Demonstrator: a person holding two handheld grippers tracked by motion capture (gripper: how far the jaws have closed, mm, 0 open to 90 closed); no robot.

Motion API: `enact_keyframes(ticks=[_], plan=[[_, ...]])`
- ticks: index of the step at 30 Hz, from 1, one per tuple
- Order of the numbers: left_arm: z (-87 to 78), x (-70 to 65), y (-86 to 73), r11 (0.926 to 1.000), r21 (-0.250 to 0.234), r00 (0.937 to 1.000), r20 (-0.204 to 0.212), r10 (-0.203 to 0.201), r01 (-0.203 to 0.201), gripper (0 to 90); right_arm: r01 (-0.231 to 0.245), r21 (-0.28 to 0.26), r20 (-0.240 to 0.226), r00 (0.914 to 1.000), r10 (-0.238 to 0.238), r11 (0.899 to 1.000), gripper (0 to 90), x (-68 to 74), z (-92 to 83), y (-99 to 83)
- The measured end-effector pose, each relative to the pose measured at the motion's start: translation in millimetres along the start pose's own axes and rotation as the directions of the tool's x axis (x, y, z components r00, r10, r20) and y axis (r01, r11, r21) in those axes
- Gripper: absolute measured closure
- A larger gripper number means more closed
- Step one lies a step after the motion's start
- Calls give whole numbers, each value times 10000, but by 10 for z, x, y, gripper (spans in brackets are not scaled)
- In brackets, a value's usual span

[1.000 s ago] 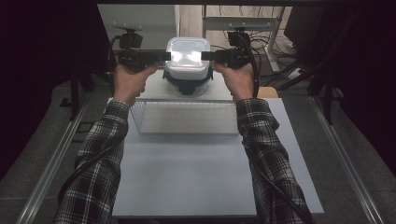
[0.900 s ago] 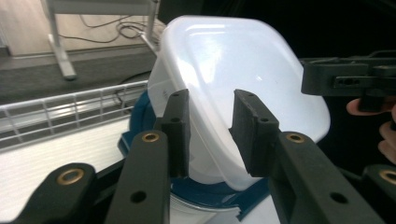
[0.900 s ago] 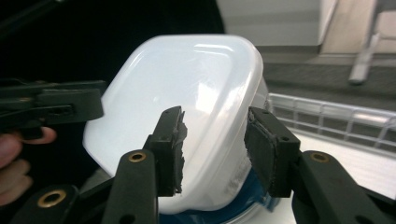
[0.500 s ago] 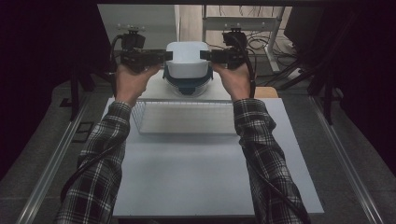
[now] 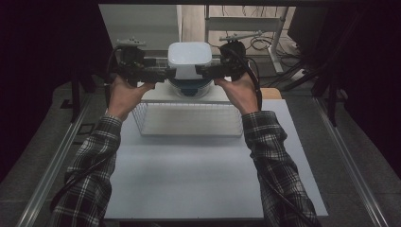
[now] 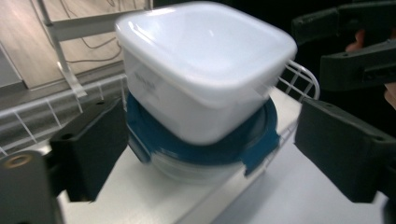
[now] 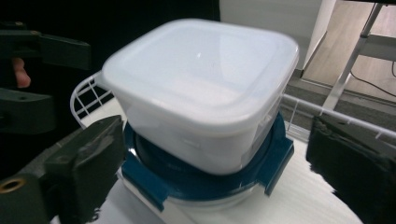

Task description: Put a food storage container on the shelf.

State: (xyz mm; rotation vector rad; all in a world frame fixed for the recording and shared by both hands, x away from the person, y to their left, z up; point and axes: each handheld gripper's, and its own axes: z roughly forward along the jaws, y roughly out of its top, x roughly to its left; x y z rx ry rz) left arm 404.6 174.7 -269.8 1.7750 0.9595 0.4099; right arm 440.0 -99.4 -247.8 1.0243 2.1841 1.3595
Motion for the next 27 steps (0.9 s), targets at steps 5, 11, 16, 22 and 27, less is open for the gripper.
enact_keyframes(ticks=[5,11,16,22,27], plan=[[-21,-52,-142,9997,92,9996,115,239,-240,53,367,97,-48,9993,-367,9993,0,62,-2,-135],[-40,-139,-382,9974,-13,9974,86,717,-717,37,818,211,-205,9965,-814,9964,0,167,-14,-356],[-51,-191,-500,9960,-114,9956,287,893,-890,39,883,306,-349,9956,-873,9956,0,190,-21,-496],[-78,-262,-713,9950,-223,9938,519,982,-971,46,903,285,-513,9947,-888,9955,0,180,-60,-690],[-75,-275,-851,9962,-190,9946,581,855,-845,42,987,267,-609,9934,-970,9948,0,193,-86,-833]])
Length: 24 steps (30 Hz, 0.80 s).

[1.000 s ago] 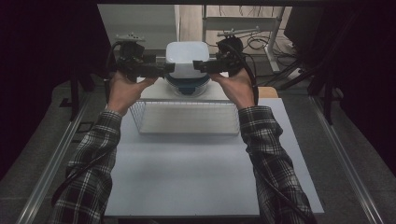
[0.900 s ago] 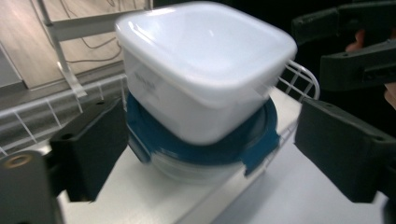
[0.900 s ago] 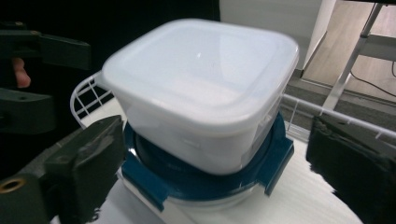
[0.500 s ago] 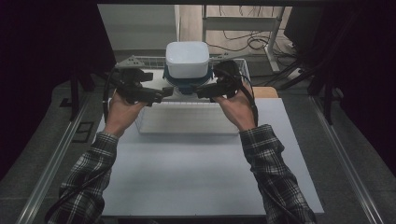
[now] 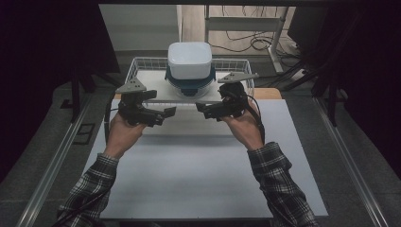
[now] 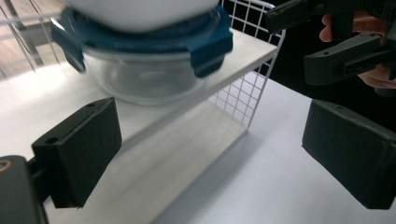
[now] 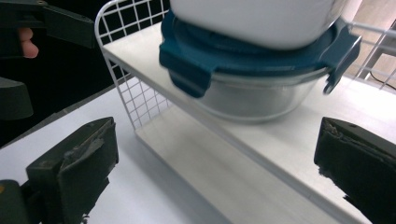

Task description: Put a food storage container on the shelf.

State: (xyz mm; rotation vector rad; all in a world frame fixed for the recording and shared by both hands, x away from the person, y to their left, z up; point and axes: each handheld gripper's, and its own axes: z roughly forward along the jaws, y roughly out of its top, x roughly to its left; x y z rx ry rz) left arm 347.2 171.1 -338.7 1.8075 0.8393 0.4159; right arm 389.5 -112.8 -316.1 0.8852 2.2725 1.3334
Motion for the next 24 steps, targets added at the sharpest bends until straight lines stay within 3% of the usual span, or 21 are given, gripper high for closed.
enact_keyframes(ticks=[9,24], plan=[[15,-43,-181,9999,6,9999,-38,-107,108,45,233,-76,-143,9996,-234,9997,0,62,-24,-159],[-11,-169,-409,9996,228,9998,-87,155,-153,42,283,-16,-411,9988,-283,9996,0,121,-56,-393]])
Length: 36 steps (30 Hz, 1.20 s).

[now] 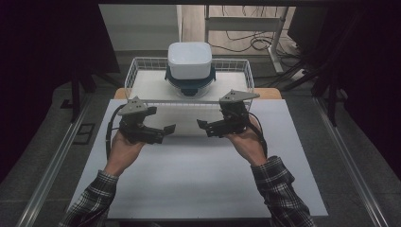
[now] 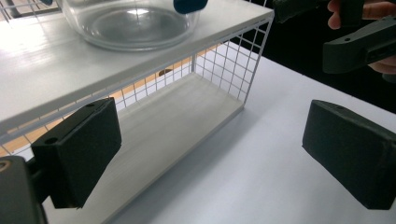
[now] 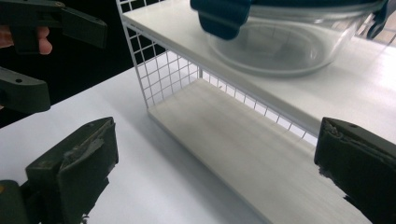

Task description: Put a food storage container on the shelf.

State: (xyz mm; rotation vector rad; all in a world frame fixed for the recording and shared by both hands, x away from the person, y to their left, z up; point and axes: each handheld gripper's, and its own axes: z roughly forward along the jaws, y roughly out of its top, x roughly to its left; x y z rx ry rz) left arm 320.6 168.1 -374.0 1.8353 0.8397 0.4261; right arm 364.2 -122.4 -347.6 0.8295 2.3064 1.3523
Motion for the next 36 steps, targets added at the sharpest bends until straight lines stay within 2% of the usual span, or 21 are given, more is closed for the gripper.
enact_keyframes(ticks=[18,30,36], plan=[[-35,-140,-302,9999,53,9999,-88,101,-100,35,52,-11,-41,10000,-52,10000,0,75,-72,-334],[-28,-214,-538,10000,43,9998,-199,-56,57,31,235,-40,-46,9997,-236,9997,0,157,-88,-527],[-13,-254,-653,9999,72,9996,-241,-145,147,29,181,-32,-60,9998,-181,9998,0,178,-97,-632]])
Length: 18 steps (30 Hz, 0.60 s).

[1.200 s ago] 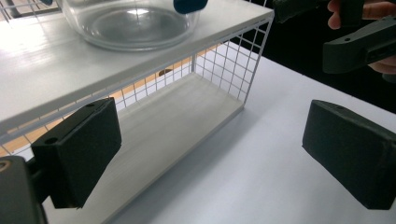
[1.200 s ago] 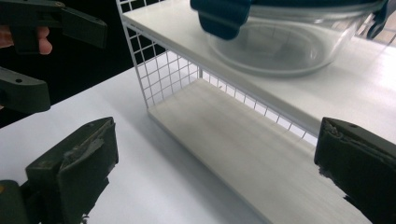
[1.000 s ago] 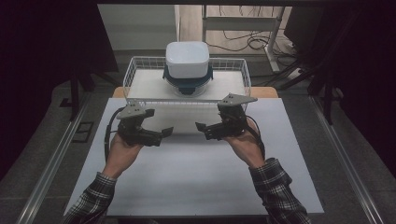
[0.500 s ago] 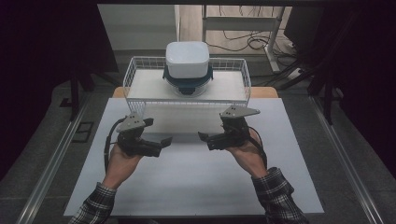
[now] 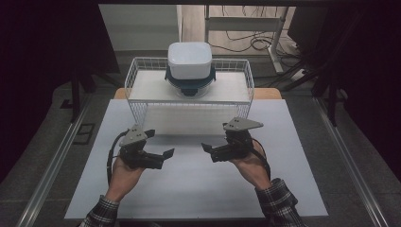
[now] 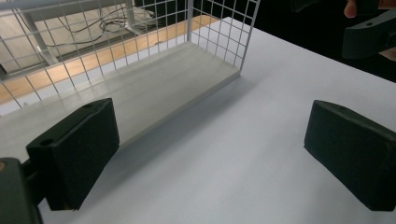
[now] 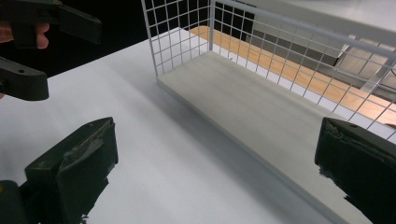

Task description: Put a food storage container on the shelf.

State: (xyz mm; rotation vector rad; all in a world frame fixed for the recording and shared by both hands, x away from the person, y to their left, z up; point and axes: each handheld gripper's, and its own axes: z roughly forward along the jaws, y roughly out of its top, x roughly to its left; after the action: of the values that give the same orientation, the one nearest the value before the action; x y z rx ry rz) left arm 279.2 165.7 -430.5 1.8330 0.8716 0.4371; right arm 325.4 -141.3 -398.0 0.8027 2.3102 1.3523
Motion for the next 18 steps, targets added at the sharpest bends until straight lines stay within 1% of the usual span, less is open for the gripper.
enact_keyframes(ticks=[5,6,11,16,18], plan=[[18,-28,-77,10000,72,10000,-60,6,-6,30,1,19,-15,10000,-1,10000,0,17,-8,-71],[28,-35,-106,9999,147,10000,-38,-8,9,29,13,31,15,10000,-13,10000,0,23,-10,-105],[40,-62,-148,9998,175,10000,-35,-13,14,29,-29,10,63,10000,29,10000,0,28,-21,-181],[56,-99,-211,9997,250,10000,-90,33,-30,27,62,40,91,9999,-63,10000,0,21,-40,-238],[62,-105,-238,9996,280,9999,-104,25,-22,27,-16,31,48,10000,15,10000,0,21,-57,-267]])
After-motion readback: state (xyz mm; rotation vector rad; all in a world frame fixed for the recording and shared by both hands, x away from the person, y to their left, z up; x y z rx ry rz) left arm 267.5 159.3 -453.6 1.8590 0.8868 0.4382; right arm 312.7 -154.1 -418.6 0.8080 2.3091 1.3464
